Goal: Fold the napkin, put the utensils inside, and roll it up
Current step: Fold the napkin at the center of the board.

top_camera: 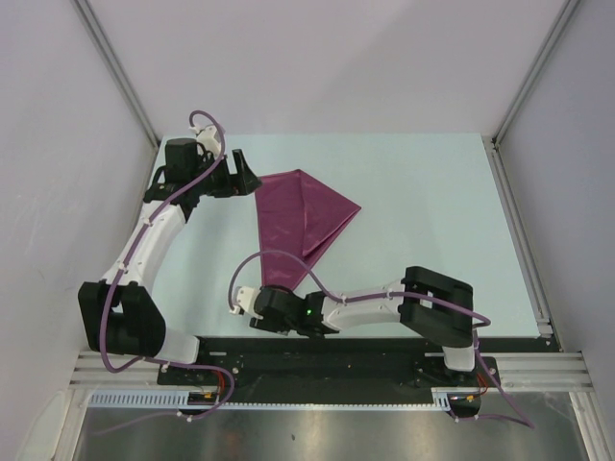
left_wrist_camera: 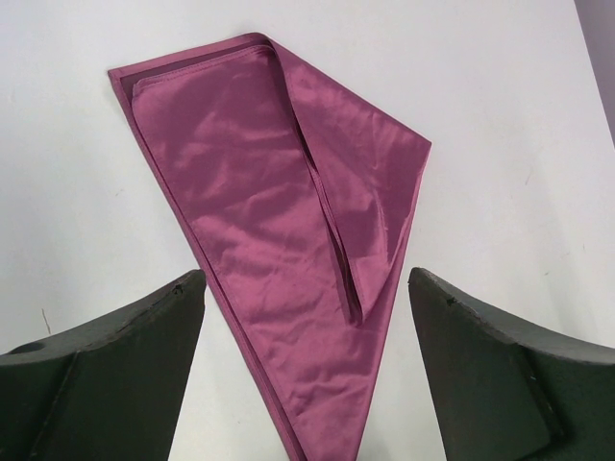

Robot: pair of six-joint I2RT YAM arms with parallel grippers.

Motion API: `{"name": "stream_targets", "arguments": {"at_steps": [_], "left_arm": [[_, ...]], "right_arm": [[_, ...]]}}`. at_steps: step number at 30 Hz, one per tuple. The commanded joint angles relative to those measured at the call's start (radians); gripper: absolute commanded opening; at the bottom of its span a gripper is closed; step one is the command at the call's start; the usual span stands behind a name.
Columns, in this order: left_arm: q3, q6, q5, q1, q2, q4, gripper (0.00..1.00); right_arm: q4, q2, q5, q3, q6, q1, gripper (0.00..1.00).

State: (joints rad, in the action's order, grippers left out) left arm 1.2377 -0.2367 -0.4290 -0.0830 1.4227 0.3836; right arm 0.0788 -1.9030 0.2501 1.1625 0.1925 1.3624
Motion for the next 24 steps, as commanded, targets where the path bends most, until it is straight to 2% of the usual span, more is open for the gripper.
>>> {"name": "stream_targets", "arguments": {"at_steps": [1,16,24], "left_arm": [[0.000,-0.004,-0.007,0.011,-0.041,-0.011,0.91],[-0.001,-0.010,-0.019,0.023,-0.039,-0.012,0.91],[-0.001,-0.013,-0.030,0.031,-0.038,-0.014,0.91]], "right_arm": [[-0.050,-0.027,0.060,0.031,0.065,0.012,0.52],[-0.028,-0.063,-0.067,0.088,0.143,0.015,0.45],[0.015,-0.100,-0.100,0.129,0.163,0.014,0.37]]}}
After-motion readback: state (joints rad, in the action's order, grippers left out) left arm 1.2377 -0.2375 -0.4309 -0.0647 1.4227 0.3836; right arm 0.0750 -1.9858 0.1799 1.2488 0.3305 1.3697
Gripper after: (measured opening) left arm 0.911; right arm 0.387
